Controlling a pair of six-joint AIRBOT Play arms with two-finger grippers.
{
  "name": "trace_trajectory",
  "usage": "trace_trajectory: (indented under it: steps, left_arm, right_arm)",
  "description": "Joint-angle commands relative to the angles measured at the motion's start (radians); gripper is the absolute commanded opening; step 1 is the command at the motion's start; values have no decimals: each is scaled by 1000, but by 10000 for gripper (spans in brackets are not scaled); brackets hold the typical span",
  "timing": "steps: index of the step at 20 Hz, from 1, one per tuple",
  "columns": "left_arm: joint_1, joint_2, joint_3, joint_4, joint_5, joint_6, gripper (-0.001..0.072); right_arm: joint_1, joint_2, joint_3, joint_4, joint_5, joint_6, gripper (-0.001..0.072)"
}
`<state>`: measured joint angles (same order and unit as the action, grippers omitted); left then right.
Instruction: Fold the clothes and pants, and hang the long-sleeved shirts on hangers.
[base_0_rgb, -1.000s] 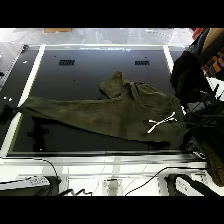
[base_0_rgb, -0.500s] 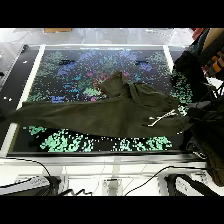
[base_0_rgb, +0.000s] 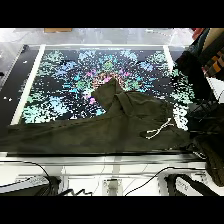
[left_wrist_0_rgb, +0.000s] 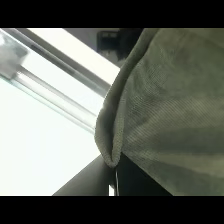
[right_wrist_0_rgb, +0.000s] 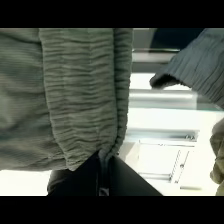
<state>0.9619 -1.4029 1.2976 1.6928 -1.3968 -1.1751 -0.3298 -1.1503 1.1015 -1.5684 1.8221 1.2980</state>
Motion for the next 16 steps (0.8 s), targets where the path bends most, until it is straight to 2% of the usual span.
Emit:
trace_trajectory:
  steps: [1,6,7,8,9,10,12,14,16]
  left_arm:
    - [8,-24,-56,-2,-10,69,15]
    - [4,-73,-80,2,40,67,17]
    - [4,-73,-80,-7,54,68,99]
    - [4,-73,-80,-6,63,68,475]
    - [4,-72,-80,-6,77,55,684]
    - [3,-73,-77,-11,81,53,706]
    - [-4,-71,-70,-46,95,41,704]
    - [-22,-71,-45,-131,103,-1,704]
    - [-58,-71,5,-255,103,1,703]
  right_arm:
    - [0,8,-45,5,22,22,35]
    - [0,8,-177,4,-4,21,36]
    - [0,8,-187,6,-24,22,115]
    - [0,7,-188,10,-42,34,406]
    - [0,7,-187,9,-56,46,684]
    - [0,7,-187,8,-69,48,713]
    - [0,7,-187,0,-90,48,709]
    - [0,7,-187,0,-120,48,706]
    - [0,7,-174,2,-161,48,698]
